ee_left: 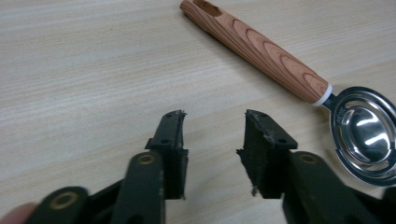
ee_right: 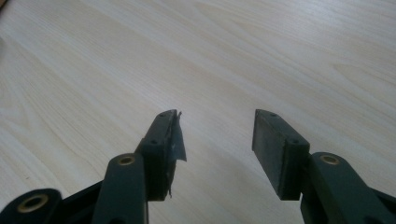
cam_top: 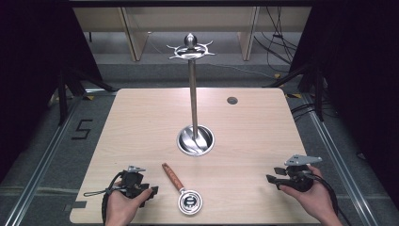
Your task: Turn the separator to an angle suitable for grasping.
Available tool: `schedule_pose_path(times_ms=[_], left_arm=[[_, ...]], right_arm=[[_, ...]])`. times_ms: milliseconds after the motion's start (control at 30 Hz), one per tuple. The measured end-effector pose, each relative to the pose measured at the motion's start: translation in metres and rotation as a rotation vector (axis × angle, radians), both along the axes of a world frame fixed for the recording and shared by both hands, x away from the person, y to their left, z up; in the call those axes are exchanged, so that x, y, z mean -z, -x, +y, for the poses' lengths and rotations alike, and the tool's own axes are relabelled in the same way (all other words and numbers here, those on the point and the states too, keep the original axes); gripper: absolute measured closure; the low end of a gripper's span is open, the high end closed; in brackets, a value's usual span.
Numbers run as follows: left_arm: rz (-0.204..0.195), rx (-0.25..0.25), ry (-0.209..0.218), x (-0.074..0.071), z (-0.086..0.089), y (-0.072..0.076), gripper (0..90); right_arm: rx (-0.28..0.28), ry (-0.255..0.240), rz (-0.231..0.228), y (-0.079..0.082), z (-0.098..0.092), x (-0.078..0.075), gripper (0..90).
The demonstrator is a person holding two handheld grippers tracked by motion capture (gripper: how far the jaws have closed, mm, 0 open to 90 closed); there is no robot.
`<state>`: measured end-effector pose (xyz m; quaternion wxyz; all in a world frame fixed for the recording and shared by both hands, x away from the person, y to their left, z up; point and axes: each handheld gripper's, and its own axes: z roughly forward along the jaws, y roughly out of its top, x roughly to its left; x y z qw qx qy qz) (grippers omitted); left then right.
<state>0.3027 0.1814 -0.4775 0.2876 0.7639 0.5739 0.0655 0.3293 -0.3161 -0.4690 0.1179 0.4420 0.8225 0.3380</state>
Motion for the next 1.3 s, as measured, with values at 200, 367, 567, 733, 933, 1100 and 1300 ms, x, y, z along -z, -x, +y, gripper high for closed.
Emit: schedule_pose_path(times_ms=[200, 367, 567, 733, 933, 1100, 1300], left_arm=[[0.019, 0.038, -0.017, -0.002, 0.0, -0.01, 89.2], [0.068, 0.057, -0.046, 0.001, -0.011, -0.03, 89.4], [0.112, 0.099, -0.098, 0.004, -0.022, -0.045, 89.4], [0.125, 0.12, -0.117, 0.006, -0.029, -0.05, 89.4], [0.139, 0.158, -0.136, 0.008, -0.041, -0.058, 89.4], [0.122, 0.162, -0.141, 0.01, -0.048, -0.063, 89.4], [0.132, 0.181, -0.139, 0.01, -0.056, -0.071, 89.4]], right_arm=[[0.009, -0.001, -0.007, 0.0, 0.002, 0.001, 51.4], [-0.002, 0.017, -0.006, 0.001, 0.001, -0.001, 51.4], [-0.004, 0.014, -0.021, -0.001, 0.0, 0.0, 51.4], [-0.005, 0.014, -0.026, -0.001, 0.0, 0.0, 51.4], [0.015, 0.004, 0.01, 0.001, 0.001, -0.002, 51.4], [-0.005, 0.014, -0.028, -0.001, 0.0, 0.0, 51.4], [-0.01, 0.006, -0.062, -0.003, -0.001, 0.002, 51.4]])
